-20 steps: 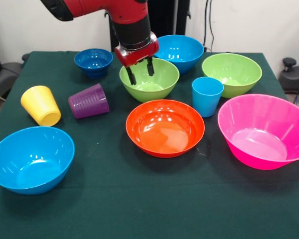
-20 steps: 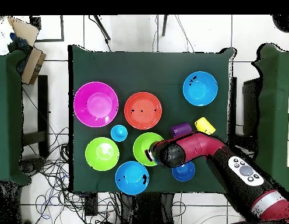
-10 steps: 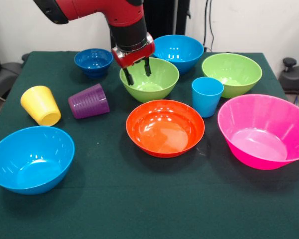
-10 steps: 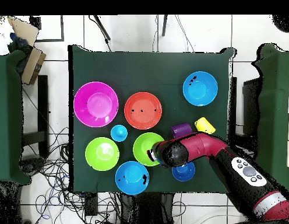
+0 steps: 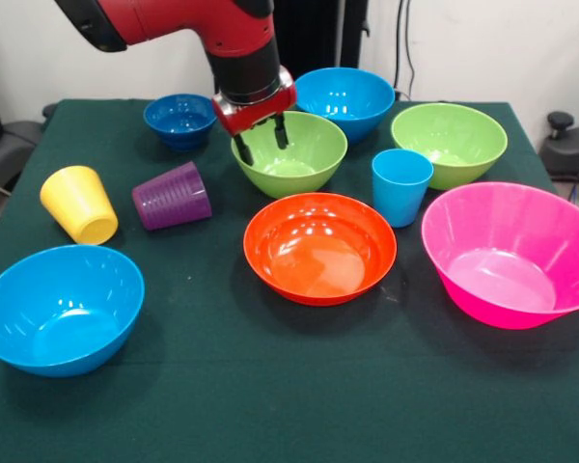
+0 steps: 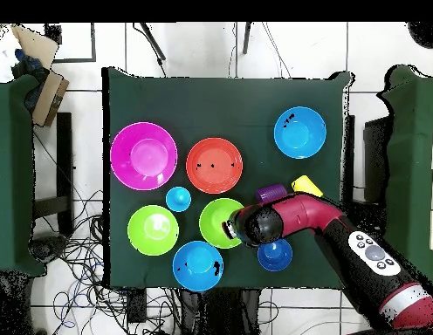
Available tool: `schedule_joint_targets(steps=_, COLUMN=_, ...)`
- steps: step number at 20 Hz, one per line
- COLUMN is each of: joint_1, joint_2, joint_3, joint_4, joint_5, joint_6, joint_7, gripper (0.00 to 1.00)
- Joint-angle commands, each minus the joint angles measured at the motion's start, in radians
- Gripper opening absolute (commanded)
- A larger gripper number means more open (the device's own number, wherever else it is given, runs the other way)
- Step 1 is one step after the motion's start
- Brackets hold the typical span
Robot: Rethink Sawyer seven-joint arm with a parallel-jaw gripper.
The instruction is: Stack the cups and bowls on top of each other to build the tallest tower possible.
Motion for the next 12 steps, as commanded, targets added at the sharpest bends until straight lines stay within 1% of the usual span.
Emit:
schedule_joint_targets(steps=1, joint_1=0.003, joint_2=0.023, joint_3=0.053, joint_4=-0.105, joint_5=-0.025, joint_6=0.104, joint_7=-0.357, gripper=1.0)
schedule_joint_targets(steps=9, joint_1=-0.001, joint_2=0.029, joint_3=0.059, joint_4=-0.106, joint_5=-0.038, joint_6=0.101, joint_7=-0.363, gripper=1.0)
schedule_joint_targets(steps=12, joint_1=-0.004, joint_2=0.021, joint_3=0.066, joint_4=-0.101, joint_5=-0.029, joint_6=0.113, joint_7=-0.363, gripper=1.0)
